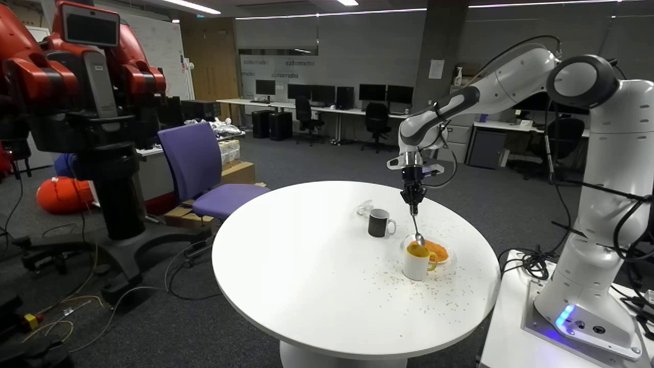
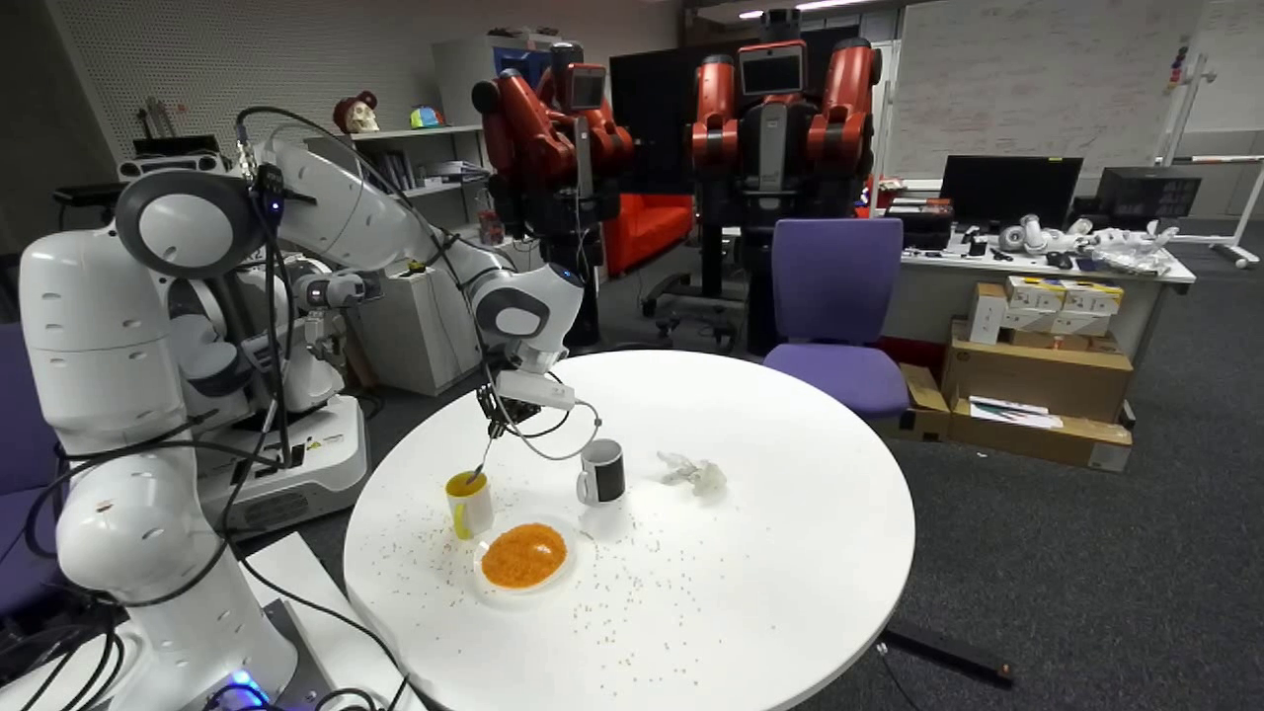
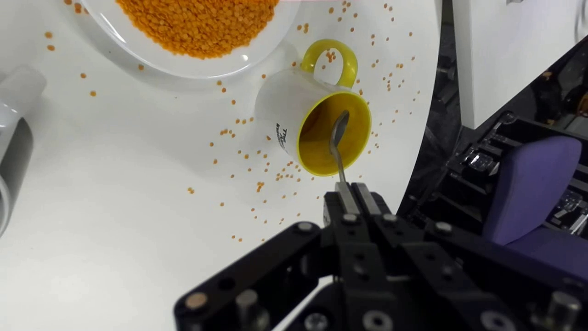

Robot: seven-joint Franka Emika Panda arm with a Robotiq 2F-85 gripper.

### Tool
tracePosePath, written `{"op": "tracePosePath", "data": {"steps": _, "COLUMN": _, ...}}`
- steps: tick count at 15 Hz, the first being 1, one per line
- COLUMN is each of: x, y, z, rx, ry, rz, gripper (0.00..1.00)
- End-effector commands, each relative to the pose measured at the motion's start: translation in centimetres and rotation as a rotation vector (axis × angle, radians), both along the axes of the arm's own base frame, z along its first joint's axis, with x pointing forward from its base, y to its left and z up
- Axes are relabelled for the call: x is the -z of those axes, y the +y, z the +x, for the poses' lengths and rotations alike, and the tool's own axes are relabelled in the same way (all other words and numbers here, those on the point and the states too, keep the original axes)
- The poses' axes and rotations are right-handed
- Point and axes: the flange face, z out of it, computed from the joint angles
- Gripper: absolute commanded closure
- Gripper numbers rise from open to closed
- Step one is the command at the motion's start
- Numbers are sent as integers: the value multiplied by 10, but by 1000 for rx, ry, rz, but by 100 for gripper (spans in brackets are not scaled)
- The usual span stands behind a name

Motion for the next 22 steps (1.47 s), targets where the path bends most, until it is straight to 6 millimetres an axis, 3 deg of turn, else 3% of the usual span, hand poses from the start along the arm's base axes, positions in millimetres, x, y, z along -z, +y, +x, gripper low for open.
{"op": "tracePosePath", "data": {"steps": 1, "x": -5, "y": -6, "z": -4, "rx": 23, "ry": -26, "rz": 41, "gripper": 99}}
{"op": "tracePosePath", "data": {"steps": 6, "x": -10, "y": -31, "z": 5, "rx": 133, "ry": -50, "rz": 89, "gripper": 99}}
{"op": "tracePosePath", "data": {"steps": 11, "x": -23, "y": -90, "z": 6, "rx": 342, "ry": -154, "rz": 97, "gripper": 99}}
{"op": "tracePosePath", "data": {"steps": 17, "x": -25, "y": -163, "z": -11, "rx": 547, "ry": -211, "rz": 31, "gripper": 99}}
{"op": "tracePosePath", "data": {"steps": 22, "x": -10, "y": -193, "z": -29, "rx": 620, "ry": -139, "rz": -30, "gripper": 99}}
